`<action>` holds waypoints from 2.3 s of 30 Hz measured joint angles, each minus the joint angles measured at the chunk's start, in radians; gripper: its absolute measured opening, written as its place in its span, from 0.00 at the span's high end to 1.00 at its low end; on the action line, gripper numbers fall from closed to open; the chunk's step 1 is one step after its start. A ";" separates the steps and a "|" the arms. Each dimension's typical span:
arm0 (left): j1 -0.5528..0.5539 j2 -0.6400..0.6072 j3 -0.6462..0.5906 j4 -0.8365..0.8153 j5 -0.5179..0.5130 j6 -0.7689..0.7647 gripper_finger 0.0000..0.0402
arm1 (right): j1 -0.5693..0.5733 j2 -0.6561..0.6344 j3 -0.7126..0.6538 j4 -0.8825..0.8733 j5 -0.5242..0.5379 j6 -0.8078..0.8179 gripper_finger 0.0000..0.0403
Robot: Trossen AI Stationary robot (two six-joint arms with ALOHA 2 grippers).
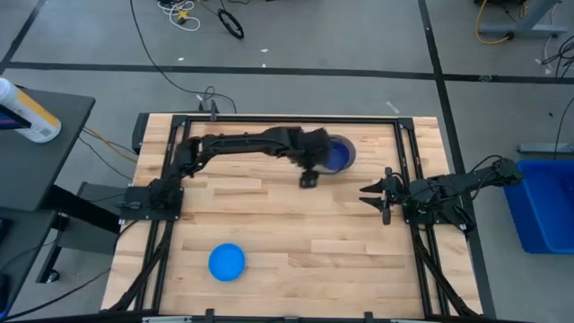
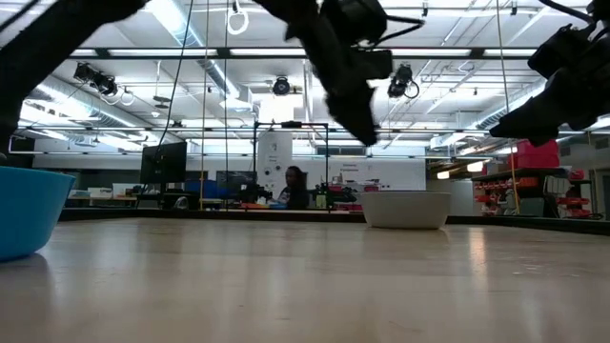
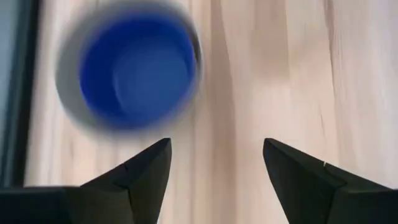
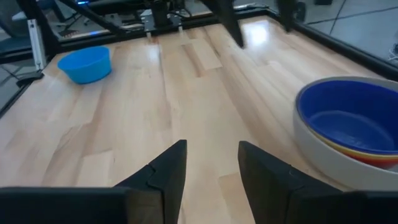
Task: Nest bowls inside each other
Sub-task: Stack the blue bowl on the dark blue bowl
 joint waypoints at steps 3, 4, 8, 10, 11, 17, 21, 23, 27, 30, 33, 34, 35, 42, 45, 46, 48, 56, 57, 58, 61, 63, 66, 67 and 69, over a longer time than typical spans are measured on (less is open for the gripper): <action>-0.062 -0.099 -0.137 -0.085 -0.054 -0.070 0.36 | 0.000 0.000 0.000 0.001 -0.015 0.001 0.61; -0.088 -0.141 -0.205 -0.089 -0.062 -0.099 0.36 | 0.000 0.000 0.000 0.001 -0.015 0.001 0.60; -0.208 -0.356 -0.512 0.002 -0.073 -0.262 0.37 | 0.000 0.000 0.000 0.004 -0.024 0.001 0.60; -0.275 -0.469 -0.664 0.077 -0.070 -0.369 0.37 | 0.000 0.000 0.000 0.015 -0.038 0.001 0.59; -0.312 -0.526 -0.729 0.120 -0.060 -0.421 0.37 | 0.000 0.000 0.000 0.019 -0.039 0.001 0.59; -0.549 -0.751 -0.994 0.211 -0.042 -0.786 0.37 | 0.000 0.000 0.000 0.029 -0.039 0.035 0.58; -0.685 -0.778 -1.088 0.209 -0.073 -0.959 0.37 | 0.000 0.000 0.000 0.037 -0.038 0.059 0.58; -0.725 -0.777 -1.121 0.218 -0.072 -1.012 0.37 | 0.000 0.000 0.000 0.044 -0.034 0.068 0.58; -0.766 -0.777 -1.200 0.311 -0.072 -1.082 0.37 | 0.000 0.000 0.000 0.049 -0.010 0.079 0.58; -0.785 -0.777 -1.260 0.400 -0.075 -1.122 0.37 | 0.000 0.000 0.000 0.049 -0.002 0.079 0.58; -0.789 -0.777 -1.320 0.447 -0.072 -1.155 0.37 | 0.000 0.000 0.000 0.051 -0.002 0.079 0.58; -0.788 -0.777 -1.335 0.464 -0.073 -1.162 0.38 | 0.000 0.000 0.000 0.051 -0.002 0.079 0.58; -0.788 -0.777 -1.349 0.477 -0.074 -1.171 0.39 | 0.000 0.000 0.000 0.051 -0.002 0.079 0.58; -0.788 -0.777 -1.363 0.500 -0.068 -1.175 0.51 | 0.000 0.000 0.000 0.051 -0.003 0.079 0.58; -0.788 -0.777 -1.363 0.517 -0.055 -1.169 0.59 | 0.000 0.000 0.000 0.051 -0.002 0.079 0.58; -0.788 -0.776 -1.363 0.522 -0.052 -1.156 0.64 | 0.000 0.000 0.000 0.051 -0.002 0.079 0.58; -0.787 -0.775 -1.363 0.535 -0.049 -1.137 0.77 | 0.000 0.000 0.000 0.051 -0.003 0.079 0.58; -0.731 -0.774 -1.364 0.597 -0.156 -1.027 0.98 | 0.000 0.001 0.000 0.050 -0.003 0.077 0.59; -0.710 -0.774 -1.364 0.633 -0.182 -0.987 0.98 | 0.000 0.001 0.000 0.050 -0.003 0.076 0.59; -0.684 -0.774 -1.364 0.676 -0.202 -0.932 0.98 | 0.000 0.001 0.000 0.050 -0.003 0.073 0.59; -0.573 -0.774 -1.363 0.839 -0.220 -0.734 0.99 | 0.000 0.001 0.000 0.050 -0.003 0.070 0.59; -0.483 -0.774 -1.363 0.966 -0.237 -0.583 0.99 | 0.000 0.001 0.000 0.050 -0.003 0.065 0.59; -0.327 -0.774 -1.363 1.180 -0.198 -0.365 0.99 | 0.000 0.001 0.000 0.050 -0.003 0.059 0.60; -0.268 -0.774 -1.363 1.265 -0.146 -0.311 0.99 | 0.000 0.001 0.000 0.050 -0.003 0.059 0.60; -0.145 -0.748 -1.361 1.442 -0.032 -0.248 0.99 | 0.000 0.001 0.000 0.050 -0.003 0.056 0.60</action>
